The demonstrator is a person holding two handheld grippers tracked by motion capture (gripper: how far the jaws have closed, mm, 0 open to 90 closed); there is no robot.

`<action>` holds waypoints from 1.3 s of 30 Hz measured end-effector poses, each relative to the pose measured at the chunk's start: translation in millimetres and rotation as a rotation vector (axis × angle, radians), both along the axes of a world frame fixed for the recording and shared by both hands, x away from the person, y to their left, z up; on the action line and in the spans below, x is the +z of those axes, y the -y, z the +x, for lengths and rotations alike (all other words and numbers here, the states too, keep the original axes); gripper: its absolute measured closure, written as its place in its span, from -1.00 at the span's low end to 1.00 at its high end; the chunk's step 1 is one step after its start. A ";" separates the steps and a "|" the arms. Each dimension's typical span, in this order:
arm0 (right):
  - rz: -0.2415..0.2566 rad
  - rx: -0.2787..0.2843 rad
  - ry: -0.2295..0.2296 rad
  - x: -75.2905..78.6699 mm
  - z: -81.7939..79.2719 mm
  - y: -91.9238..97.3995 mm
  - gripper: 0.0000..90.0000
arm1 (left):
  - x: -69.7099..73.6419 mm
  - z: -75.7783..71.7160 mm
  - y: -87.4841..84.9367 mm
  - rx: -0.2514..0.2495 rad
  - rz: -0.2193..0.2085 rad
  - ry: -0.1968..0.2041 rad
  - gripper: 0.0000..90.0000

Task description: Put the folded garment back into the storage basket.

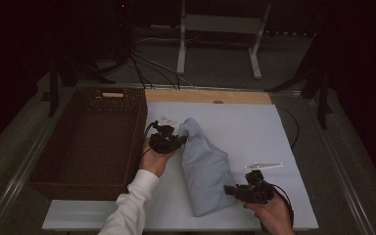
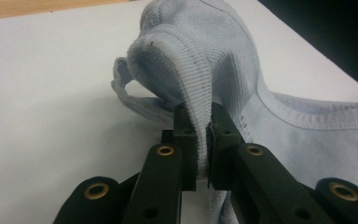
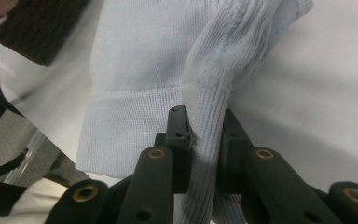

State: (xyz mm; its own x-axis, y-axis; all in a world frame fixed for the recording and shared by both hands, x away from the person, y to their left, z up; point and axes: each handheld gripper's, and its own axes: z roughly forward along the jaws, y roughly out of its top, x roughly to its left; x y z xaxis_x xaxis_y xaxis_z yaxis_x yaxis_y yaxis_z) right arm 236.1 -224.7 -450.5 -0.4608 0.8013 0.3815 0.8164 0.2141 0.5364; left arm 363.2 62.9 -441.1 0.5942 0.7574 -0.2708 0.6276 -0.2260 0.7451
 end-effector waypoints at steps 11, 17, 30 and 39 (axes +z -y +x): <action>0.035 0.013 0.018 13.5 6.9 -14.4 0.75 | 19.0 2.2 -9.6 0.002 -0.054 -0.003 0.88; 0.047 0.018 0.023 18.0 9.6 -19.5 0.75 | 29.7 3.9 -14.0 -0.009 -0.061 0.003 0.88; 0.052 0.031 0.057 34.0 15.6 -25.3 0.75 | 48.6 11.4 -21.0 -0.019 -0.088 0.002 0.88; 0.057 0.049 0.077 45.2 20.0 -34.5 0.75 | 58.5 14.5 -26.3 -0.008 -0.107 0.002 0.88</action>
State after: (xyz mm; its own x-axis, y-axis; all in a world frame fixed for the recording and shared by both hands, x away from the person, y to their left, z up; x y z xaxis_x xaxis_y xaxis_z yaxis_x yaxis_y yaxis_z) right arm 256.1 -190.2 -405.3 -0.5291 0.7548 0.3878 0.7612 0.2202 0.6100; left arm 377.7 89.3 -382.5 0.6006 0.7195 -0.3487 0.6244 -0.1497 0.7666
